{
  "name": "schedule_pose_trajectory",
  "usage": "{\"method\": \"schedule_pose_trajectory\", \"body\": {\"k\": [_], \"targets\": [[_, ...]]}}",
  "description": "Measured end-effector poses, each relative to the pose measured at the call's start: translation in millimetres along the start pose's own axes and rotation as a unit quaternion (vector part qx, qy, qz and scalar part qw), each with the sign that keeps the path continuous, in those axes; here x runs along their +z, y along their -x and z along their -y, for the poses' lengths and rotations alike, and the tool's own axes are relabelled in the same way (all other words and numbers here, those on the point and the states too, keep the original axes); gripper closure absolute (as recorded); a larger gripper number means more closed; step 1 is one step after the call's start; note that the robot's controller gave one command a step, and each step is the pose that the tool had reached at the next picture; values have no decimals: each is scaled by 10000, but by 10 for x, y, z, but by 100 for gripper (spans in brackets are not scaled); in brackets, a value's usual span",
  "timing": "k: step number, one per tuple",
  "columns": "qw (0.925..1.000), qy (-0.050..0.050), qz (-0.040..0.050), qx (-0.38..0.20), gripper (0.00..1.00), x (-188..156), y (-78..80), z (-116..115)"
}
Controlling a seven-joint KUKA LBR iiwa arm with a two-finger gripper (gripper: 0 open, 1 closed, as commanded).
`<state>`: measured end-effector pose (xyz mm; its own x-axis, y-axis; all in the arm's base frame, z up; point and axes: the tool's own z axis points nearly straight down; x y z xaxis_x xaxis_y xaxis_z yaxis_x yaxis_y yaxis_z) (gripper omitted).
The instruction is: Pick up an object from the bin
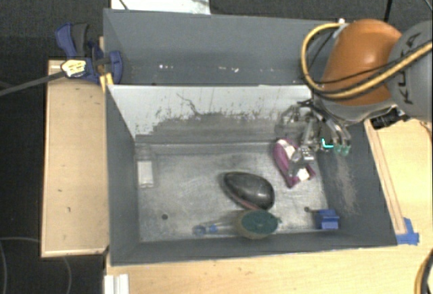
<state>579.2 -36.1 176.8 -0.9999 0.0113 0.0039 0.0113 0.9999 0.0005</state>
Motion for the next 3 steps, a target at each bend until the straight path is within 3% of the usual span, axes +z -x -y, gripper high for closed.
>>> {"method": "schedule_pose_trajectory", "body": {"k": [1,2,3], "targets": [[9960,-5,61,-890,0,1059,-279,-429],[9971,18,52,-765,0,977,-611,-1226],[9973,-3,43,-737,100,986,-605,-1168]]}}
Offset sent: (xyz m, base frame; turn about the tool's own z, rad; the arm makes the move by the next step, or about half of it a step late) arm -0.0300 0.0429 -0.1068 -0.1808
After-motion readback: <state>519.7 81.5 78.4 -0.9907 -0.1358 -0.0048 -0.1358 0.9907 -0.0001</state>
